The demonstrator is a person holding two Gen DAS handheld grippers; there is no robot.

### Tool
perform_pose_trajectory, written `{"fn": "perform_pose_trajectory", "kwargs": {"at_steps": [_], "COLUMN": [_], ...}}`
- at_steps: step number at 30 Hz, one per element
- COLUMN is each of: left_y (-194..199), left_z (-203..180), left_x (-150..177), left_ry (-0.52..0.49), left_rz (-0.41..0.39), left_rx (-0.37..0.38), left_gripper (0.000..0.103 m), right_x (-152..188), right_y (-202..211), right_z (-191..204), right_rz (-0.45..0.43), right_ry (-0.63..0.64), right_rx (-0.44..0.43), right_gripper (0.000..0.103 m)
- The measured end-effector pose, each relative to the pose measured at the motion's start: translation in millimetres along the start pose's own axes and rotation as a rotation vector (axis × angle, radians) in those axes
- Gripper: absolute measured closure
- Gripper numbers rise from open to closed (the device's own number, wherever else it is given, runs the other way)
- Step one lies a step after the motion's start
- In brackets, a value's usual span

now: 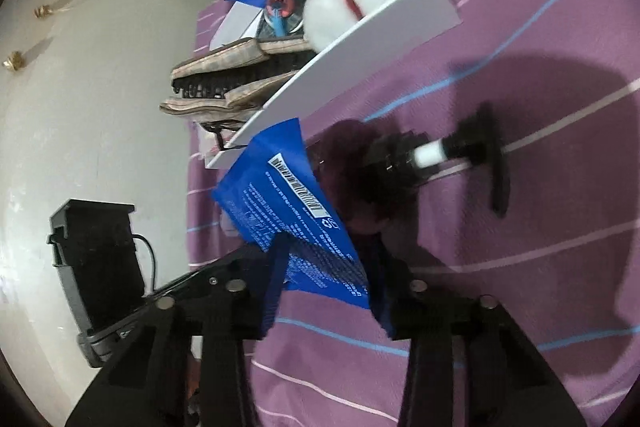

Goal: Organize soft objects
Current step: 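Lift the blue packet toward the white tray with the right gripper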

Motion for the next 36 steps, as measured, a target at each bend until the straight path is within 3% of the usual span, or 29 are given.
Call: {"fn": "perform_pose_trajectory", "kwargs": {"at_steps": [2, 7, 14, 19, 25, 36], "left_y": [5, 31, 75, 97, 112, 107], "left_z": [2, -1, -8, -6, 7, 14], "left_x": [1, 6, 10, -5, -39, -110], "left_ry": [0.007, 0.003, -0.035, -0.047, -0.026, -0.001], "left_rz": [-0.011, -0.106, -0.268, -0.332, -0.371, -0.395], "left_rx": [0.010, 0.010, -0.010, -0.007, 0.002, 0.016], "left_gripper": [0.101, 0.101, 0.101, 0.101, 0.101, 0.101], "right_x": [1, 7, 9, 1, -42, -132], "right_y": [4, 22, 47, 63, 82, 40], "right_z": [6, 28, 57, 84, 97, 94], "right_rz": [-0.009, -0.040, -0.117, -0.164, -0.194, -0.155], "right_ry": [0.021, 0.088, 0.134, 0.160, 0.110, -0.011], "right_rx": [-0.032, -0.187, -0.285, -0.330, -0.365, -0.413], "right_gripper": [0.092, 0.099, 0.100, 0.100, 0.100, 0.100]}}
Point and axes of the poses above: each gripper's, at about its wrist camera, not at the fingertips, and y roughly against the way its jaws point, z to its left, x to its underside, the point moved 3 cm from there along -y, roughly the way its jaws point, and after that the axes turned 10 degrees about z, right-handed, at the moved point
